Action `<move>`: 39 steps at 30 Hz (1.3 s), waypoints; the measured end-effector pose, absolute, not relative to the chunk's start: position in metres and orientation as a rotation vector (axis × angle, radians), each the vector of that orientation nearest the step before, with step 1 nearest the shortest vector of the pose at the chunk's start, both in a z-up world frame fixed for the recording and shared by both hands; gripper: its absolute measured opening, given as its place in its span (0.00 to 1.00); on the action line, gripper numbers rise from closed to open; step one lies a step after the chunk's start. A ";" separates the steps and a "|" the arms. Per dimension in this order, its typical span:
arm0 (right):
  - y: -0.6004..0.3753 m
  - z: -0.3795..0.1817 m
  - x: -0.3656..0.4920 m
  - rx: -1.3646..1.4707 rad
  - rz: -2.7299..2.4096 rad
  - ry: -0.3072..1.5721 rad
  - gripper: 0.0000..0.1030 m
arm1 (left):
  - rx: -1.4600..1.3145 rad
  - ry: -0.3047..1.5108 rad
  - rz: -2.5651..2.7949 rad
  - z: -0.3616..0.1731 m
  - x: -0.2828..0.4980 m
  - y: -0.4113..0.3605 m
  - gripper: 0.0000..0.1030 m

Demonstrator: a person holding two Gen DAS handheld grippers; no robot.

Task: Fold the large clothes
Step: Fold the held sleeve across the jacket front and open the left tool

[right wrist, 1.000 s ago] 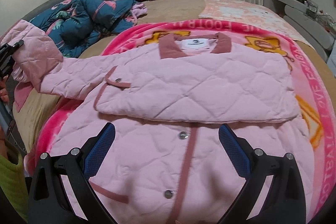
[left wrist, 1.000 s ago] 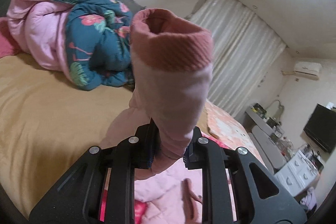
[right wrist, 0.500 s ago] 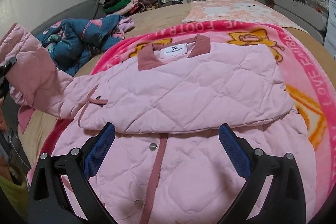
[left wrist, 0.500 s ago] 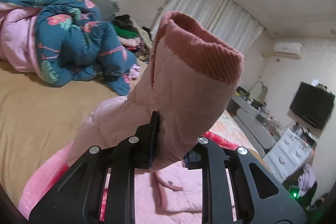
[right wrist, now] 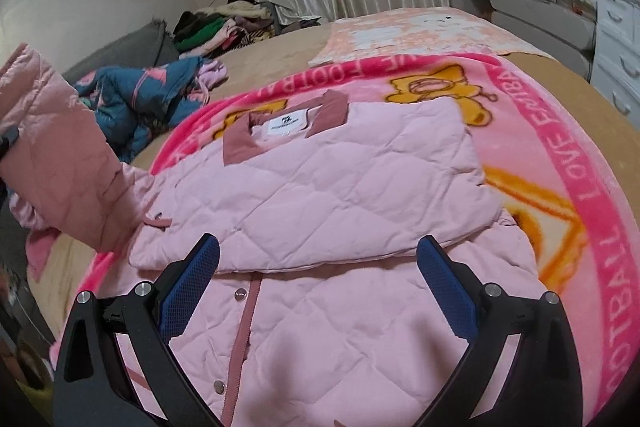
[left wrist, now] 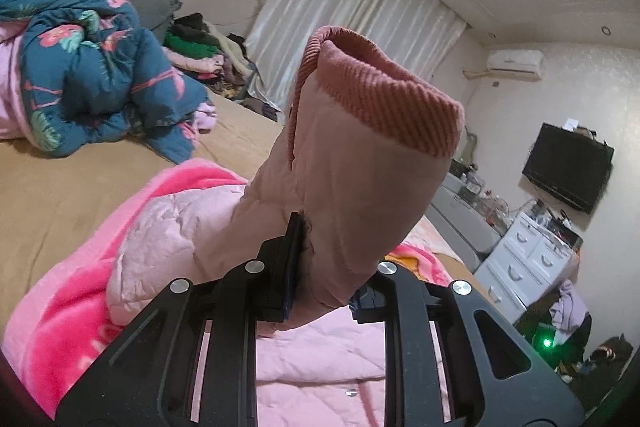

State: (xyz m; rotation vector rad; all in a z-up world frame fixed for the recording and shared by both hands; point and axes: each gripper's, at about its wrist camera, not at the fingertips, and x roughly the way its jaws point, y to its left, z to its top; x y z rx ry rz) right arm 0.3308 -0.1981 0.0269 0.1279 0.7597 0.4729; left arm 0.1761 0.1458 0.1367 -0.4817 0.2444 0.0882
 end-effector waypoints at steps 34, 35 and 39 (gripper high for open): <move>-0.311 0.041 0.350 0.384 0.387 0.790 0.96 | -0.125 0.751 -0.128 0.014 0.268 -0.042 0.36; -0.312 0.041 0.350 0.386 0.383 0.791 0.96 | -0.115 0.759 -0.129 0.011 0.267 -0.046 0.39; -0.315 0.038 0.351 0.395 0.370 0.797 0.96 | -0.052 0.802 -0.142 0.000 0.267 -0.057 0.58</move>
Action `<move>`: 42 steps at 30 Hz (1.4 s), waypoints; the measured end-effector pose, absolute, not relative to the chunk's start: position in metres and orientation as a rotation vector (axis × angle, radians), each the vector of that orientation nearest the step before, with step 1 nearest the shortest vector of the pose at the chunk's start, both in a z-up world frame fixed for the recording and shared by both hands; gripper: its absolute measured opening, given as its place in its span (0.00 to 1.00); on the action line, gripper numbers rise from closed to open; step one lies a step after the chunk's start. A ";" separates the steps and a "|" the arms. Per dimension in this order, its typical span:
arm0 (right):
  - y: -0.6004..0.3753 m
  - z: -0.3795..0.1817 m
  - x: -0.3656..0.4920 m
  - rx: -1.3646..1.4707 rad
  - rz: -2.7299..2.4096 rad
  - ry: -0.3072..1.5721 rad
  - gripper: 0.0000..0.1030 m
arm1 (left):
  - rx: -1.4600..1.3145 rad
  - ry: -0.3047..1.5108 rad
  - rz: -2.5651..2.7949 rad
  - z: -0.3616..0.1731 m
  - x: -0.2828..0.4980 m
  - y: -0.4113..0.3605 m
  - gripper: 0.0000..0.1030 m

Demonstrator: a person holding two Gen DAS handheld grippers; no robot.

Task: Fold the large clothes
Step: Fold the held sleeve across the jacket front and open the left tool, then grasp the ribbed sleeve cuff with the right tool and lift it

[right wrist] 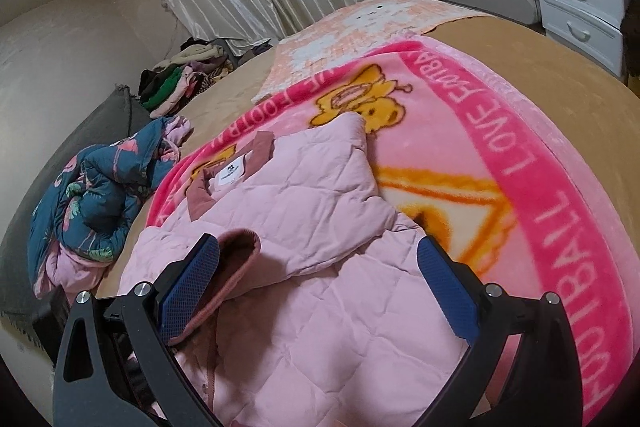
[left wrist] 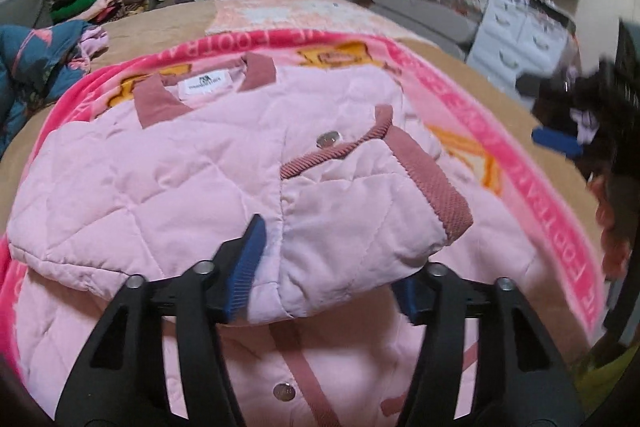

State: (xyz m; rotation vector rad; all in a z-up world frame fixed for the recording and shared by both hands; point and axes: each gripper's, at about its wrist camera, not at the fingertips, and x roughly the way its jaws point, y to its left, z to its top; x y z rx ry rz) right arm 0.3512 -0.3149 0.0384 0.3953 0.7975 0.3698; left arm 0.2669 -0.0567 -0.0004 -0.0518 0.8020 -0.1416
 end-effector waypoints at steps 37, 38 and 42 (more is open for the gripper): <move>-0.182 -0.047 0.328 0.343 0.592 1.045 0.73 | -0.308 0.671 0.276 0.019 0.248 0.223 0.91; -0.180 -0.047 0.329 0.347 0.617 1.039 0.56 | -0.315 0.669 0.276 0.018 0.250 0.226 0.91; -0.170 -0.028 0.324 0.241 0.649 0.937 0.17 | -0.325 0.659 0.257 0.017 0.255 0.229 0.91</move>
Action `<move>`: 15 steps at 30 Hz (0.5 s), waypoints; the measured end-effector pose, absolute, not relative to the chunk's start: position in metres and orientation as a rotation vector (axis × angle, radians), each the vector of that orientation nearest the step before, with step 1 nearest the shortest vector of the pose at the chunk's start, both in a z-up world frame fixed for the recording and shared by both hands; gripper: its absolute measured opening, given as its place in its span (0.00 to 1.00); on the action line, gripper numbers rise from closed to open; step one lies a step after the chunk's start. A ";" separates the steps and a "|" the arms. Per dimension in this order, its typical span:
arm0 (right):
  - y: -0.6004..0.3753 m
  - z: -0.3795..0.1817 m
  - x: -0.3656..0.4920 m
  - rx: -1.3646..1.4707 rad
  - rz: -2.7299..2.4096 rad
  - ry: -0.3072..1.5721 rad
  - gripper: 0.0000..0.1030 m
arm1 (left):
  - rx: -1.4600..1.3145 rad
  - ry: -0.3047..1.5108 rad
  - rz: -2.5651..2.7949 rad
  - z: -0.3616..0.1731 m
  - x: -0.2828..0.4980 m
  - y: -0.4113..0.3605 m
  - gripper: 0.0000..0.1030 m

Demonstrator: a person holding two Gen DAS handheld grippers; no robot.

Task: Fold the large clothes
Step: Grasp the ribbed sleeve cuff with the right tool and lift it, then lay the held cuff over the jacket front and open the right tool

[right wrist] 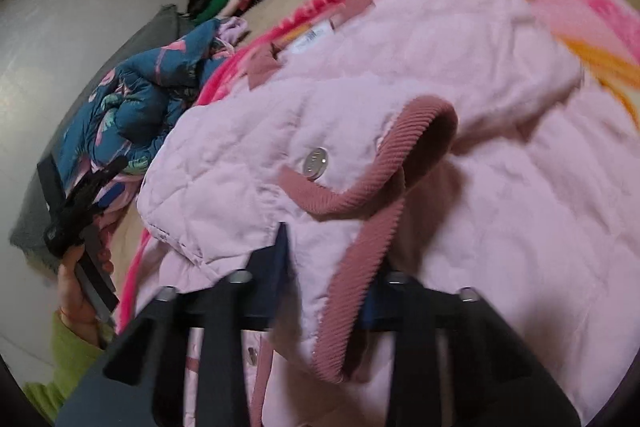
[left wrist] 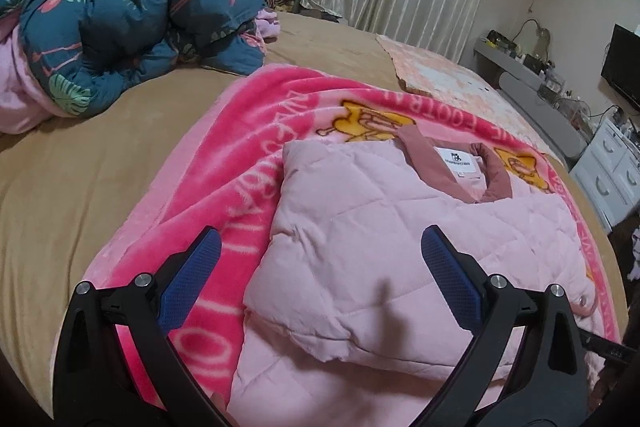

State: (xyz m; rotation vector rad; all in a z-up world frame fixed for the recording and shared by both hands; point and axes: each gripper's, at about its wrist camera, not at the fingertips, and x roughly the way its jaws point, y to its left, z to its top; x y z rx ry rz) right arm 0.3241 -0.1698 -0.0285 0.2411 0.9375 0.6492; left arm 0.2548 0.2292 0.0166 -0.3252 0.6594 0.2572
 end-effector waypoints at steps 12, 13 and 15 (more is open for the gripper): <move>-0.191 0.049 0.367 -0.008 0.542 0.592 0.13 | -0.268 0.698 0.128 0.004 0.281 0.201 0.54; -0.193 0.046 0.374 -0.018 0.534 0.598 0.13 | -0.260 0.707 0.124 0.001 0.283 0.199 0.51; -0.198 0.037 0.389 -0.010 0.522 0.621 0.13 | -0.255 0.713 0.119 -0.003 0.285 0.197 0.51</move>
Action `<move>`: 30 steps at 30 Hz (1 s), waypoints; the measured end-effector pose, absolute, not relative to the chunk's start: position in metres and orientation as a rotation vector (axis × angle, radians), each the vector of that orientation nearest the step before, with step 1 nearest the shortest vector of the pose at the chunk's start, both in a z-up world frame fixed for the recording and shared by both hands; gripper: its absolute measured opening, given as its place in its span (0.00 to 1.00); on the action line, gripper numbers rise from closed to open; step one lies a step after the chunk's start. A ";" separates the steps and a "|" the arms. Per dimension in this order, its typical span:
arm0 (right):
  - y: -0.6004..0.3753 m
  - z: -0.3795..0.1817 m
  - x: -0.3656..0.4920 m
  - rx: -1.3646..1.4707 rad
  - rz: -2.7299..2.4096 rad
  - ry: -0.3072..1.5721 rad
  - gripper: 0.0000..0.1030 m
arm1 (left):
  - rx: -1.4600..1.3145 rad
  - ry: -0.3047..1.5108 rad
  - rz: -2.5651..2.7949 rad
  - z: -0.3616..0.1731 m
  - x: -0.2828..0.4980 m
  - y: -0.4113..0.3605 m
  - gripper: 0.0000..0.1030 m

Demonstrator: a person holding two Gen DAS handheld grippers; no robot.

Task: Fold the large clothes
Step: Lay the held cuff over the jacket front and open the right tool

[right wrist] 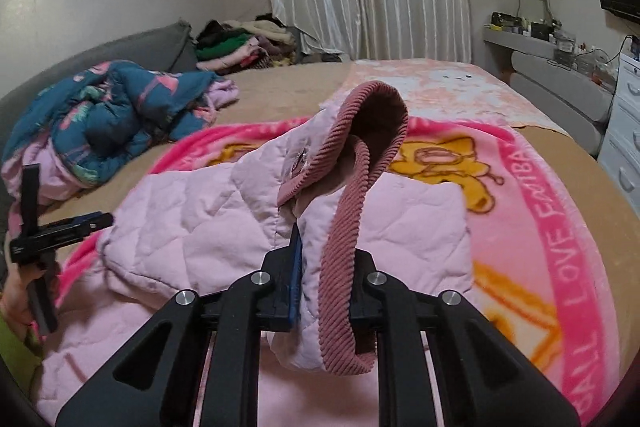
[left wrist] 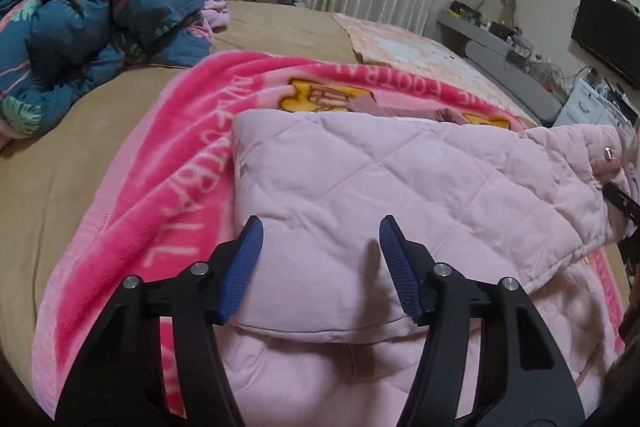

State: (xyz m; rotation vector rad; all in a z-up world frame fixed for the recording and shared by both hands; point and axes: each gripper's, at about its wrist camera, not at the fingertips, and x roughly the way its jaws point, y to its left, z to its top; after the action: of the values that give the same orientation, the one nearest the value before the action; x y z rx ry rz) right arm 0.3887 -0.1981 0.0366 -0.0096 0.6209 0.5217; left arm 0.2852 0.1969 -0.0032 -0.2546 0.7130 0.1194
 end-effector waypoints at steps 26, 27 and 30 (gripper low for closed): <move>-0.204 -0.006 0.421 0.099 0.422 0.783 0.44 | -0.232 0.834 0.066 -0.040 0.302 0.176 0.47; -0.209 -0.003 0.421 0.119 0.404 0.774 0.47 | -0.232 0.835 0.067 -0.040 0.302 0.176 0.47; -0.212 0.010 0.412 0.092 0.351 0.707 0.55 | -0.228 0.840 0.071 -0.043 0.303 0.176 0.47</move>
State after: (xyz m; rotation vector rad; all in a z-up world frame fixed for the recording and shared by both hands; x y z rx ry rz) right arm 0.4123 -0.2120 0.0105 0.0921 0.7071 0.3514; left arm 0.3031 0.1764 -0.0427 -0.2281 0.8400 0.0712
